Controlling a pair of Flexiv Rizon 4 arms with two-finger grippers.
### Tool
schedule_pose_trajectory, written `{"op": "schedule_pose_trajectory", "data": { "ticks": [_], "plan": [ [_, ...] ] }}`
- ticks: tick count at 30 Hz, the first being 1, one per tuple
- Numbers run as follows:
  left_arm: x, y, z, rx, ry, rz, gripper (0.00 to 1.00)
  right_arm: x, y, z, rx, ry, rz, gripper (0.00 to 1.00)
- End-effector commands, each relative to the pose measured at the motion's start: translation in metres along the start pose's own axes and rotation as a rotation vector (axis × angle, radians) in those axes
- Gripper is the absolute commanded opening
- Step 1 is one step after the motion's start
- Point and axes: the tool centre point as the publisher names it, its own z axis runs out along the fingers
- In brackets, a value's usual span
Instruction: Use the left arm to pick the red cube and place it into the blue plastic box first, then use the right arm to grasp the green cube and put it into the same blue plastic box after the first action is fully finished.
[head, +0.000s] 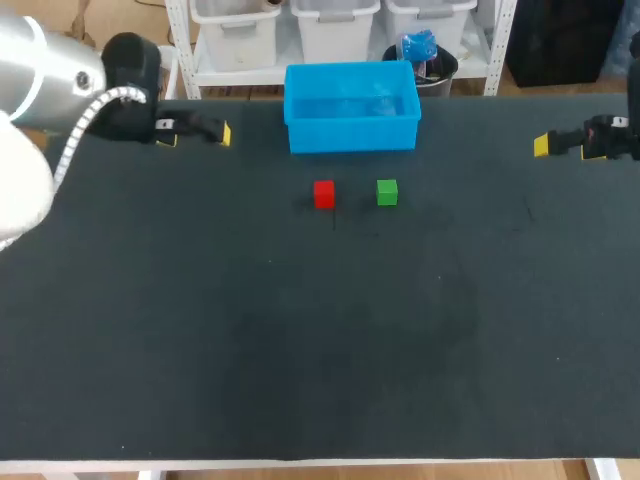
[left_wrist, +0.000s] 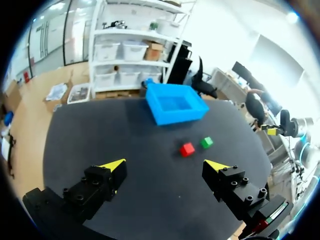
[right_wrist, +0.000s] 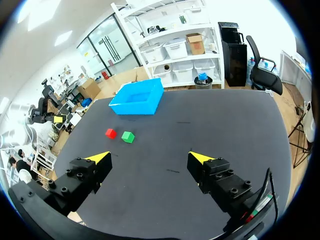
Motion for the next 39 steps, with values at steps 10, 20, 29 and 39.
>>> {"op": "schedule_pose_trajectory", "data": {
  "ticks": [10, 20, 29, 39],
  "plan": [
    [-0.004, -0.002, 0.002, -0.078, 0.039, -0.001, 1.0, 0.0, 0.0, 0.0, 0.003, 0.001, 0.0, 1.0],
    [-0.027, -0.037, 0.041, -0.133, 0.191, 0.015, 1.0, 0.0, 0.0, 0.0, 0.003, 0.001, 0.0, 1.0],
    [-0.038, -0.058, 0.069, -0.195, 0.279, -0.025, 1.0, 0.0, 0.0, 0.0, 0.003, 0.001, 0.0, 1.0],
    [-0.04, -0.069, 0.079, -0.22, 0.308, -0.032, 1.0, 0.0, 0.0, 0.0, 0.003, 0.001, 0.0, 1.0]
  ]
}}
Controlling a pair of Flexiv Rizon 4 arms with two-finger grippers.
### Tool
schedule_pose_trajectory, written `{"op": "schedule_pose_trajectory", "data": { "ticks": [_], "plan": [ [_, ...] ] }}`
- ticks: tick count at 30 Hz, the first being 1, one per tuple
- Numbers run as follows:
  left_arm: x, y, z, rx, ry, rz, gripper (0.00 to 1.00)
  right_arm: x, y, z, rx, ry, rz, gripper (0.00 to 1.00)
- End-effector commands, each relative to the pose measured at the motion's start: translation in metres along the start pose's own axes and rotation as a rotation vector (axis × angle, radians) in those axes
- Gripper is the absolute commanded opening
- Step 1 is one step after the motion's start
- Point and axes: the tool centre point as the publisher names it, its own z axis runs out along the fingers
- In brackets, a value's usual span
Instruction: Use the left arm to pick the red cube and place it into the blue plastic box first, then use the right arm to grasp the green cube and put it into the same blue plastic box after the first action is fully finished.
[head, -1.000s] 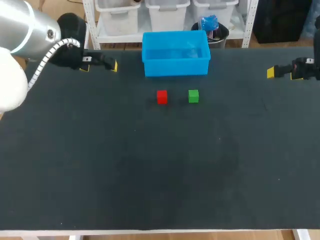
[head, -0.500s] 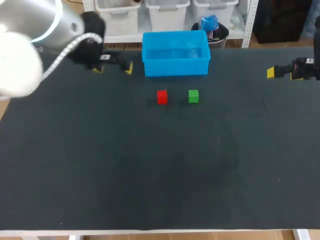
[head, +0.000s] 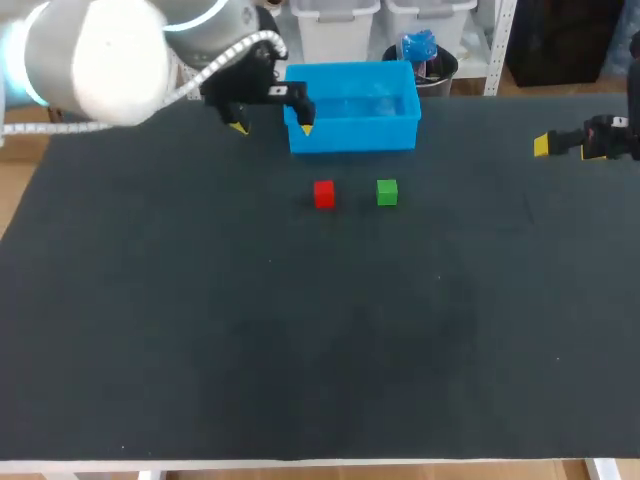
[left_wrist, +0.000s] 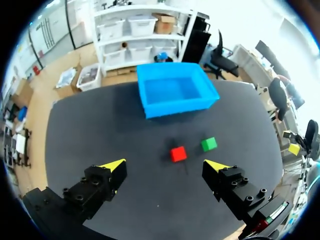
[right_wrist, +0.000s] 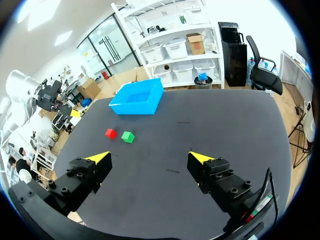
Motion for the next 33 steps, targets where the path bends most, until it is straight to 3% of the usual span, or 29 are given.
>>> {"op": "schedule_pose_trajectory", "data": {
  "ticks": [1, 14, 17, 24, 33],
  "plan": [
    [-0.006, -0.002, 0.002, -0.027, 0.039, 0.0, 1.0, 0.0, 0.0, 0.0, 0.003, 0.001, 0.0, 1.0],
    [-0.006, -0.002, 0.002, -0.027, 0.039, 0.0, 1.0, 0.0, 0.0, 0.0, 0.003, 0.001, 0.0, 1.0],
    [-0.004, -0.002, 0.007, -0.112, 0.102, -0.05, 1.0, 0.0, 0.0, 0.0, 0.003, 0.001, 0.0, 1.0],
    [-0.009, -0.018, 0.02, -0.186, 0.145, -0.108, 1.0, 0.0, 0.0, 0.0, 0.003, 0.001, 0.0, 1.0],
    [-0.008, -0.04, 0.042, -0.184, 0.167, -0.134, 1.0, 0.0, 0.0, 0.0, 0.003, 0.001, 0.0, 1.0]
  ]
}}
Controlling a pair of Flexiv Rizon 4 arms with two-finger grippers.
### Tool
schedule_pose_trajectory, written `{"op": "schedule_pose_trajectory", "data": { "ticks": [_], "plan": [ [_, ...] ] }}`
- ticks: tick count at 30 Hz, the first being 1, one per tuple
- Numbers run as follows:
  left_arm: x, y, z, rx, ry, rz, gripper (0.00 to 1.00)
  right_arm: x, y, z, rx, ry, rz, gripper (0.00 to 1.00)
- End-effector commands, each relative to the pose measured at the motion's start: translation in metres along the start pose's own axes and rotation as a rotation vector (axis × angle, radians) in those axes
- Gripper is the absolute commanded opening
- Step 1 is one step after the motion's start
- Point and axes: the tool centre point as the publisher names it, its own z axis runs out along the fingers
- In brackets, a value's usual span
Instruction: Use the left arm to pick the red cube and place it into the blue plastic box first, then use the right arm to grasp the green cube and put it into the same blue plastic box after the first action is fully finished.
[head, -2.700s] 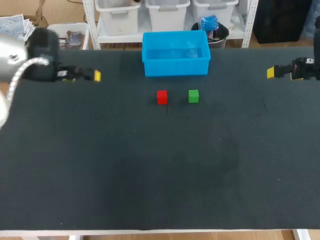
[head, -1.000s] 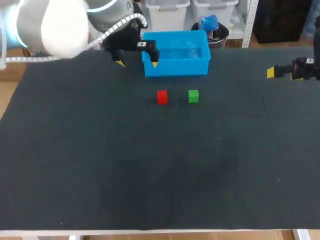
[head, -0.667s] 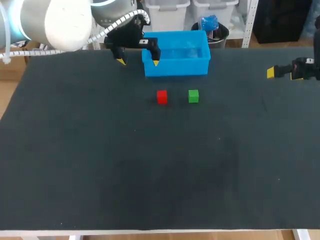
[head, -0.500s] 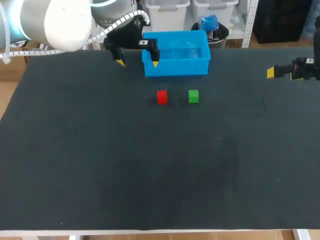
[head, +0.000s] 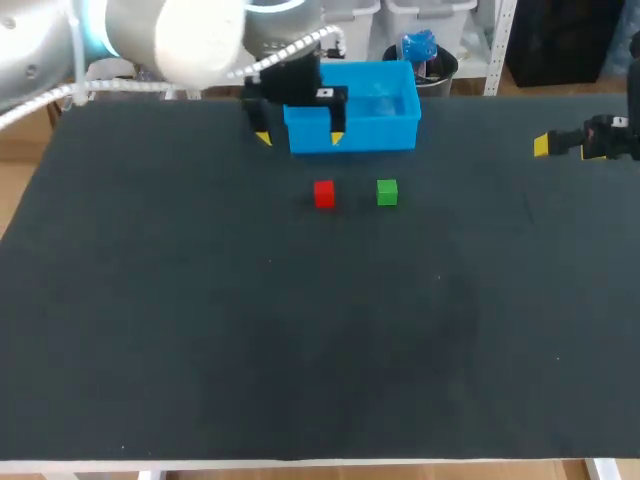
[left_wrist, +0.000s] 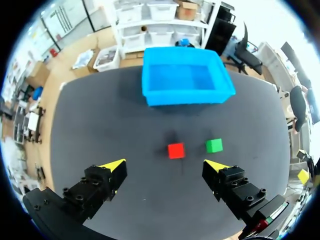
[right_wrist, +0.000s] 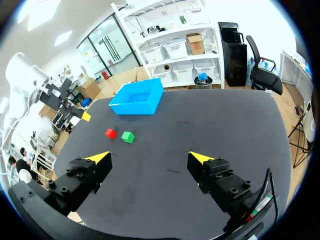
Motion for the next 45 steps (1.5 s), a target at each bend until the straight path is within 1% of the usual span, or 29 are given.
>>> {"op": "schedule_pose_trajectory", "data": {
  "ticks": [1, 6, 15, 19, 30, 37, 45],
  "plan": [
    [-0.01, -0.013, 0.014, -0.015, 0.031, -0.01, 1.0, 0.0, 0.0, 0.0, 0.003, 0.001, 0.0, 1.0],
    [-0.013, -0.021, 0.019, -0.01, 0.025, 0.004, 1.0, 0.0, 0.0, 0.0, 0.003, 0.001, 0.0, 1.0],
    [-0.017, -0.015, 0.027, -0.02, 0.04, 0.001, 1.0, 0.0, 0.0, 0.0, 0.003, 0.001, 0.0, 1.0],
    [-0.015, -0.013, 0.039, -0.015, 0.05, -0.007, 1.0, 0.0, 0.0, 0.0, 0.003, 0.001, 0.0, 1.0],
    [-0.01, -0.024, 0.071, 0.002, 0.06, -0.007, 1.0, 0.0, 0.0, 0.0, 0.003, 0.001, 0.0, 1.0],
    [-0.006, -0.027, 0.087, 0.001, 0.075, -0.018, 1.0, 0.0, 0.0, 0.0, 0.003, 0.001, 0.0, 1.0],
    [-0.001, -0.027, 0.102, 0.002, 0.087, -0.045, 1.0, 0.0, 0.0, 0.0, 0.003, 0.001, 0.0, 1.0]
  ]
}}
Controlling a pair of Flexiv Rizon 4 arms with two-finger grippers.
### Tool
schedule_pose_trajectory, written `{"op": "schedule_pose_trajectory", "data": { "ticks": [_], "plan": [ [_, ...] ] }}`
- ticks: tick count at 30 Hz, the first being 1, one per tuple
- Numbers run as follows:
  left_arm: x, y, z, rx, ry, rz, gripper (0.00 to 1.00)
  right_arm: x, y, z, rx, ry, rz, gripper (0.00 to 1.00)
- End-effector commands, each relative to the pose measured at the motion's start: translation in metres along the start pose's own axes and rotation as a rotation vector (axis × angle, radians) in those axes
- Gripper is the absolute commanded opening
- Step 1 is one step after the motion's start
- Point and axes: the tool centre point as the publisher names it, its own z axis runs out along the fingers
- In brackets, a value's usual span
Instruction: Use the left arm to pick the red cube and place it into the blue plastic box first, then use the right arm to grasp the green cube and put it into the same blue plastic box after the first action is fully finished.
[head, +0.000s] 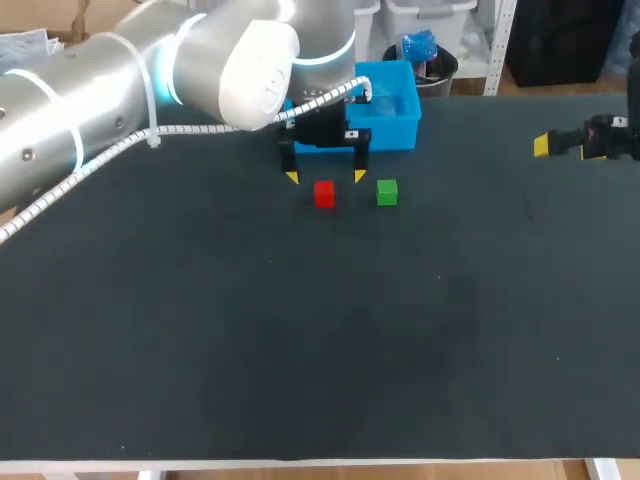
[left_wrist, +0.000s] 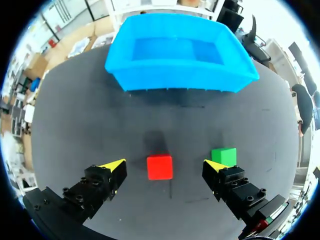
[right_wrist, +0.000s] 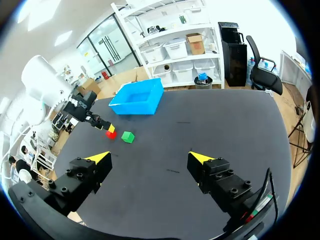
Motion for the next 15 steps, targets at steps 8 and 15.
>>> {"op": "schedule_pose_trajectory", "data": {
  "ticks": [8, 15],
  "plan": [
    [0.002, -0.001, 0.018, 0.0, 0.013, -0.015, 1.0, 0.0, 0.0, 0.0, 0.003, 0.001, 0.0, 1.0],
    [0.006, 0.003, 0.022, -0.006, 0.02, -0.02, 1.0, 0.0, 0.0, 0.0, 0.003, 0.001, 0.0, 1.0]
  ]
}}
